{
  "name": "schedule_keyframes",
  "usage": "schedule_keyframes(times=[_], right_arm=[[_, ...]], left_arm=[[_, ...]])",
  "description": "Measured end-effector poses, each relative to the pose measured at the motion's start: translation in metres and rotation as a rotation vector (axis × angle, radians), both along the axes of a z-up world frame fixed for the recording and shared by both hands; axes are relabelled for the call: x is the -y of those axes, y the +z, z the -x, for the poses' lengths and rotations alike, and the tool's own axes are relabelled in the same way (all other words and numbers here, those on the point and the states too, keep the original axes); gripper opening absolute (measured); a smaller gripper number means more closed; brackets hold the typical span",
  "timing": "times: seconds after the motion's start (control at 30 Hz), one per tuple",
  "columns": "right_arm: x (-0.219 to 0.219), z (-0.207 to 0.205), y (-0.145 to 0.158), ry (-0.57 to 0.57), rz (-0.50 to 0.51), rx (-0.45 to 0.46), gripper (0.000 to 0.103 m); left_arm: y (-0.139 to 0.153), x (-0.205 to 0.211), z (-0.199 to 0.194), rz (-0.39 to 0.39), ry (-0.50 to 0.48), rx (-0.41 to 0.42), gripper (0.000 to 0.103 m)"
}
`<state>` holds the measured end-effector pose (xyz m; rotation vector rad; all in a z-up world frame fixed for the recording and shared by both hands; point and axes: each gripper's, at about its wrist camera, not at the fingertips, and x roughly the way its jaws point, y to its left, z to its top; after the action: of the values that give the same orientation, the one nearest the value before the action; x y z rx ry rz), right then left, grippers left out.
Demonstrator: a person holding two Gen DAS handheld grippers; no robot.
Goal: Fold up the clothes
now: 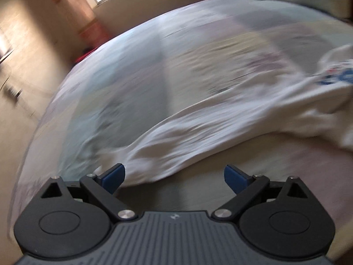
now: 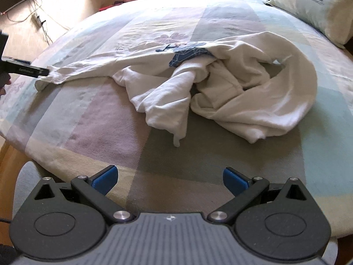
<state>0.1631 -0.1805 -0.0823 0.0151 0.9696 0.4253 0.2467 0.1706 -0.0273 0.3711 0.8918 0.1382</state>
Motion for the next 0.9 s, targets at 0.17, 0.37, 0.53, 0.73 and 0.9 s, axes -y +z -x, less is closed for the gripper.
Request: schedule_keyframes(times=[0.17,0.37,0.53,0.73,0.9], right_arm=[[0.018,0.008,0.003,-0.032,-0.024,0.01,0.103],[0.037,0.01,-0.001,-0.074,-0.046,0.001,0.103],[0.052,0.01,-0.009,-0.11,-0.061,-0.016,0.103],[0.066,0.007,-0.016,-0.143,-0.07,-0.029,0.103],[0.074,0.005,-0.018,-0.16,-0.067,-0.036,0.103]], left_arm=[[0.002,0.085,-0.005,0.046,-0.182,-0.005,0.097],[-0.013,0.176,-0.004,0.138,-0.333,-0.005,0.097],[-0.03,0.236,-0.009,0.152,-0.39,0.009,0.097],[-0.061,0.266,-0.031,0.077,-0.312,0.032,0.097],[-0.086,0.233,-0.034,0.045,-0.131,0.026,0.098]])
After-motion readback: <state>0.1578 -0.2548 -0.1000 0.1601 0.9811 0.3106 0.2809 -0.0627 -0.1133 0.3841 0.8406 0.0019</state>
